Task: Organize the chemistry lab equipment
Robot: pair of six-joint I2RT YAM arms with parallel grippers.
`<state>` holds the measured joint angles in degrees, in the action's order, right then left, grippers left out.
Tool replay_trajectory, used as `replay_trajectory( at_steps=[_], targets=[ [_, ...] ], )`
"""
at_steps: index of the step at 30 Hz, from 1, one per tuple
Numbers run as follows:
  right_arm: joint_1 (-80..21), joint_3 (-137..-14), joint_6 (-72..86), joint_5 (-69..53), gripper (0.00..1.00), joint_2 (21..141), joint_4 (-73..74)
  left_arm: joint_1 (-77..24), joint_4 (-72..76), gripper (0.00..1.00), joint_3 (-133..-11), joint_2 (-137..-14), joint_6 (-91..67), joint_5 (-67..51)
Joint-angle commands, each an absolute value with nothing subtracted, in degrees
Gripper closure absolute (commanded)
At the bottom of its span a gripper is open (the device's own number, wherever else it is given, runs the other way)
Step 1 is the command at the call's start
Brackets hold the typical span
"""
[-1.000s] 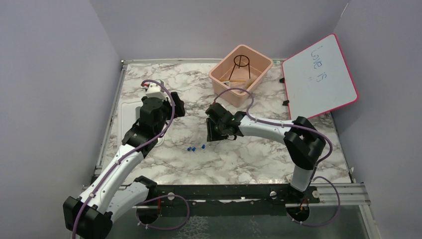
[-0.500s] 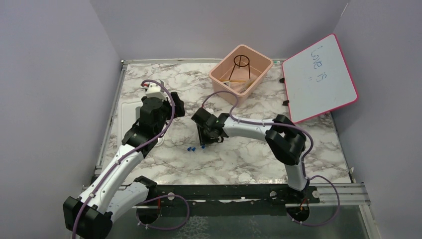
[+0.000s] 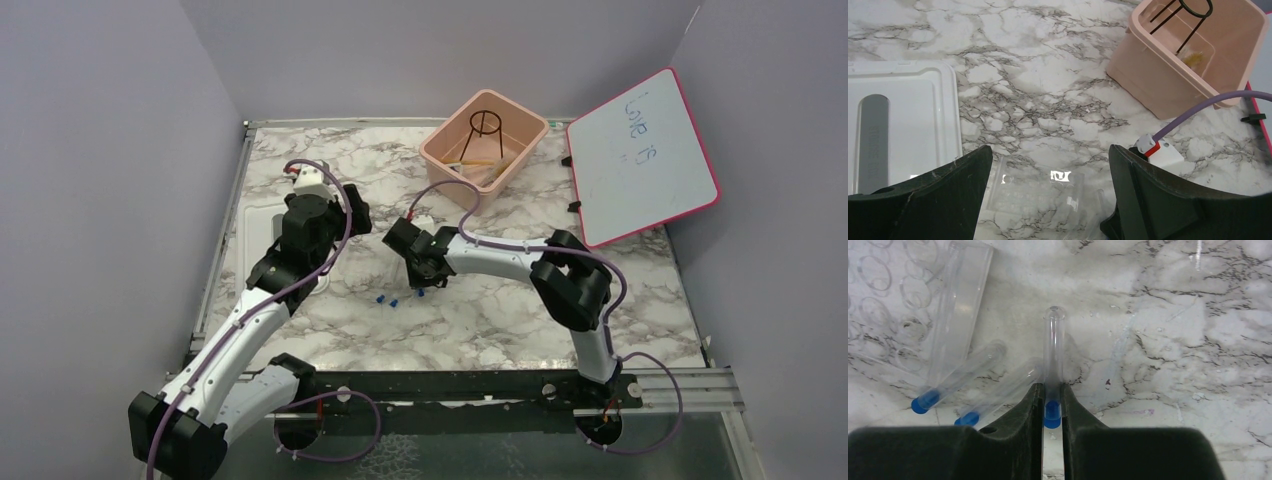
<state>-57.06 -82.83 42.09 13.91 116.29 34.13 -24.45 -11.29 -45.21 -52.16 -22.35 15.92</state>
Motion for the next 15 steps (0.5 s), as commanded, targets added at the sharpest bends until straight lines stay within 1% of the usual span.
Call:
replay_trajectory(
  at_steps=[1,8,12,15],
  targets=[
    [-57.3,-79.1,42.9,20.4,0.87,113.7,36.5,-24.2,-12.0,0.1,-45.1,-53.8,-24.7,17.6],
    [-57.0,-68.6,44.8,24.4,0.88,103.6,28.9,-24.1,-15.6,0.02,-42.1,-57.1,-33.7,19.6],
    [-56.8,-63.2,43.2,24.6,0.88,97.8,24.2,-23.0,-18.9,0.01,-42.1,-60.0,-37.4,19.7],
    [-56.5,-60.3,42.1,23.9,0.88,95.7,21.9,-21.6,-19.5,0.01,-41.5,-62.6,-38.6,18.5]
  ],
)
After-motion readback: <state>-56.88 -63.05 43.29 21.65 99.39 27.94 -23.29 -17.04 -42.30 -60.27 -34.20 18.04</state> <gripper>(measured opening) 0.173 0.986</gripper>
